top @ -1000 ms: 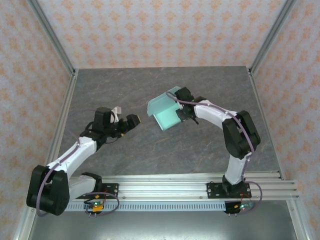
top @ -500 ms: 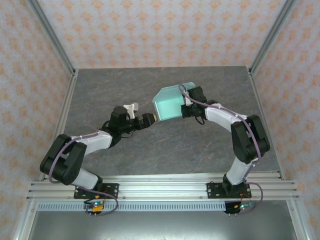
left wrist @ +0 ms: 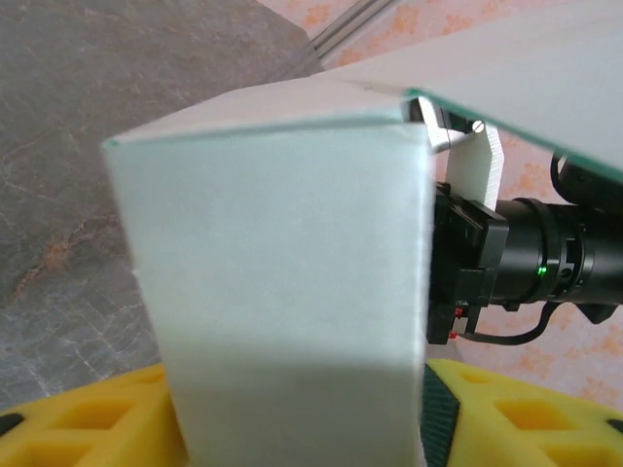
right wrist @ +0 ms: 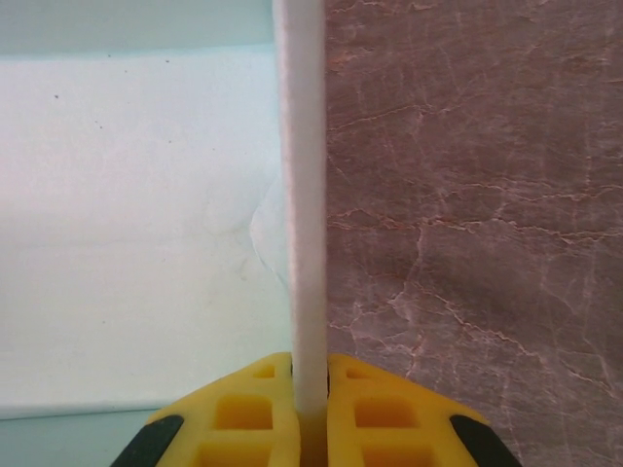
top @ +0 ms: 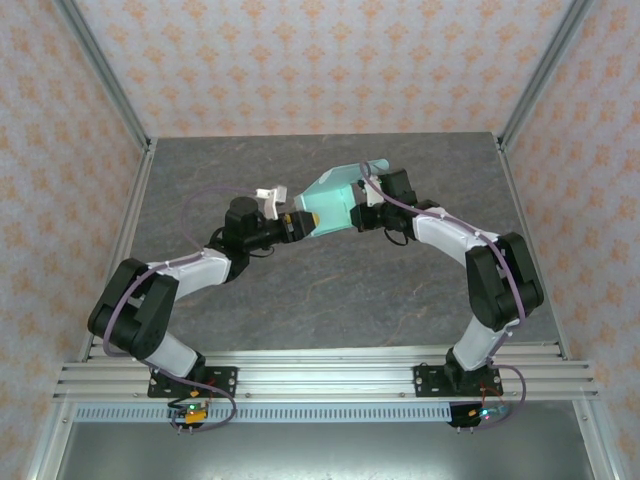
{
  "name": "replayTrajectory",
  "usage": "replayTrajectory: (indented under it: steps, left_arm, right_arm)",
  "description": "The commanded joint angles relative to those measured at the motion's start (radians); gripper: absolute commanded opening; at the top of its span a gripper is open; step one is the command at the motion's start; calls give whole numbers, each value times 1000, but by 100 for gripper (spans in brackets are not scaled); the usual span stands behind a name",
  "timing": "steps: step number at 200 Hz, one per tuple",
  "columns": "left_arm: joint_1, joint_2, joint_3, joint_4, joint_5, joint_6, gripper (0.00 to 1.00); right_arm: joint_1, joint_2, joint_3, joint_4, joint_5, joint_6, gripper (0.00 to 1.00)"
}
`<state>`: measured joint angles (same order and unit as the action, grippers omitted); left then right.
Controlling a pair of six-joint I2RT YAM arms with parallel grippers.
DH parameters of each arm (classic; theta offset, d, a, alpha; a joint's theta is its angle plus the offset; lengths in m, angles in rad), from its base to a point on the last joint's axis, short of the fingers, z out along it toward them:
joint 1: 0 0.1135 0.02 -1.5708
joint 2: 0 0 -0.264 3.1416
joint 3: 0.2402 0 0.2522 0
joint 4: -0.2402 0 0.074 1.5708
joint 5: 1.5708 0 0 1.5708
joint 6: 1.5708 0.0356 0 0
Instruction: Fold the paper box
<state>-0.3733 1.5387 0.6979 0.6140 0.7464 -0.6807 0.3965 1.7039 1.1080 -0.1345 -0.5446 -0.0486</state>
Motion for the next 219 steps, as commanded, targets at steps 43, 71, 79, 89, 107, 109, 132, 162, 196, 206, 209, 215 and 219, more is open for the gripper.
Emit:
replayTrajectory:
  steps: [43, 71, 79, 89, 107, 109, 132, 162, 196, 206, 209, 215, 219]
  left_arm:
    - [-10, 7, 61, -47, 11, 41, 34]
    - [-10, 5, 93, -161, -46, 51, 24]
    - [-10, 1, 91, -160, -46, 48, 24]
    - [-9, -4, 92, -164, -49, 47, 23]
    - [-10, -14, 108, -224, -54, 77, 23]
    - [-10, -15, 111, -234, -55, 82, 23]
    - [-9, -26, 125, -279, -38, 105, 23]
    - [-10, -15, 151, -280, 11, 45, 23]
    - [6, -5, 199, -335, 60, -50, 24]
    - [20, -1, 211, -342, 81, -90, 24]
    - [23, 0, 214, -344, 86, -104, 25]
    - [31, 4, 223, -351, 99, -123, 25]
    - [36, 6, 227, -349, 111, -140, 25]
  right_arm:
    - [0, -47, -13, 75, -52, 34, 10]
    - [12, -88, -56, 125, 24, 37, 21]
    - [11, -100, -65, 140, 32, 38, 28]
    - [1, -117, -69, 142, 22, 21, 33]
    - [-45, -140, -59, 124, -17, -2, 40]
    - [-50, -141, -57, 122, -29, -4, 40]
    - [-82, -141, -13, 81, -146, -25, 42]
    - [-88, -112, -10, 125, -214, 9, 40]
    - [-181, -102, -84, 356, -370, 258, 46]
    - [-217, -99, -72, 340, -418, 315, 52]
    - [-226, -97, -65, 321, -419, 333, 53]
    - [-246, -96, -58, 298, -410, 380, 55]
    - [-256, -97, -64, 312, -416, 410, 57]
